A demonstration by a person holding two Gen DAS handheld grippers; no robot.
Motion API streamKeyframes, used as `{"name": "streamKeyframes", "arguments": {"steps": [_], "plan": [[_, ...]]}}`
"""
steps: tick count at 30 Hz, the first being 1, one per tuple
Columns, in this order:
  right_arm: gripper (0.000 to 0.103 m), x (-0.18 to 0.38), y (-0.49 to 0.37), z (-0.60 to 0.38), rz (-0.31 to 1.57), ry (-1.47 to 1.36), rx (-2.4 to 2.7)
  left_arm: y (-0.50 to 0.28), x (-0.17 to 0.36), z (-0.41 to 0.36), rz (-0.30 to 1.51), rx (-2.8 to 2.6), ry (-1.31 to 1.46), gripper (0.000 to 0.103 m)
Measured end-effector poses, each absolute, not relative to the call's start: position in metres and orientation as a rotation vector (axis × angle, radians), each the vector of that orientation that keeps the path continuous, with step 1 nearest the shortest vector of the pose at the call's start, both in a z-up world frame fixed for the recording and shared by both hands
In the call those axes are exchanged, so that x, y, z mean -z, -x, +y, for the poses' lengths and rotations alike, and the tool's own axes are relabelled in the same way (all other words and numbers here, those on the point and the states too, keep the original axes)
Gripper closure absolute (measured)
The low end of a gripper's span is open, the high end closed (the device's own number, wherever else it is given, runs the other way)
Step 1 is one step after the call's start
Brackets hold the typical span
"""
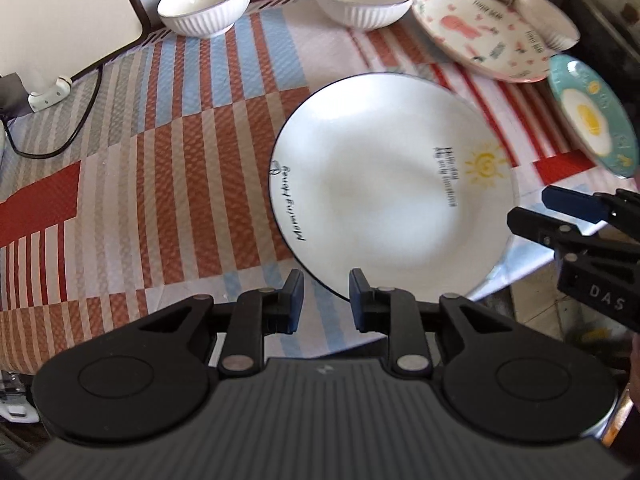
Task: Organize plates and bowls
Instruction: 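Grasp the white plate rim with the left gripper while the right gripper grips it too, then slide the white plate toward the cloth edge and open both grippers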
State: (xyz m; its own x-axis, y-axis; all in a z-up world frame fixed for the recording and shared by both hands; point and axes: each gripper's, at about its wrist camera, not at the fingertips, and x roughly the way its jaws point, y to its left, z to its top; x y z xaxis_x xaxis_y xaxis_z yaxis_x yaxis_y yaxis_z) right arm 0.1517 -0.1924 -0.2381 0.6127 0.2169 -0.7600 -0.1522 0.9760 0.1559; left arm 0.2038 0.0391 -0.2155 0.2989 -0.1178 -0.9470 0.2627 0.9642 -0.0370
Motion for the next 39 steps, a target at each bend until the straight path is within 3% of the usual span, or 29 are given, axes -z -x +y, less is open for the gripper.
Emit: {"name": "streamKeyframes", "arguments": {"steps": [4,10,15,21,28,39], "plan": [[0.048,0.22,-0.136,-0.199,0.857,-0.065,-0.221,-0.191,0.197,0.035,1.23,0.272,-0.133,0.073],[0.046,0.182,-0.107,-0.205,0.793,-0.033,-0.263,-0.173,0.173,0.028,1.225,0.282,-0.1,0.073],[0.039,0.15,-0.086,-0.213,0.747,0.007,-0.283,-0.154,0.144,0.018,1.199,0.315,-0.149,0.072],[0.033,0.126,-0.067,-0.23,0.724,0.05,-0.281,-0.139,0.112,0.001,1.142,0.351,-0.223,0.062],[0.032,0.11,-0.042,-0.249,0.661,0.176,-0.244,-0.137,0.104,-0.025,1.132,0.363,-0.274,0.061],[0.029,0.092,-0.016,-0.298,0.636,0.117,-0.165,-0.134,0.088,-0.081,1.084,0.457,-0.335,0.055]]}}
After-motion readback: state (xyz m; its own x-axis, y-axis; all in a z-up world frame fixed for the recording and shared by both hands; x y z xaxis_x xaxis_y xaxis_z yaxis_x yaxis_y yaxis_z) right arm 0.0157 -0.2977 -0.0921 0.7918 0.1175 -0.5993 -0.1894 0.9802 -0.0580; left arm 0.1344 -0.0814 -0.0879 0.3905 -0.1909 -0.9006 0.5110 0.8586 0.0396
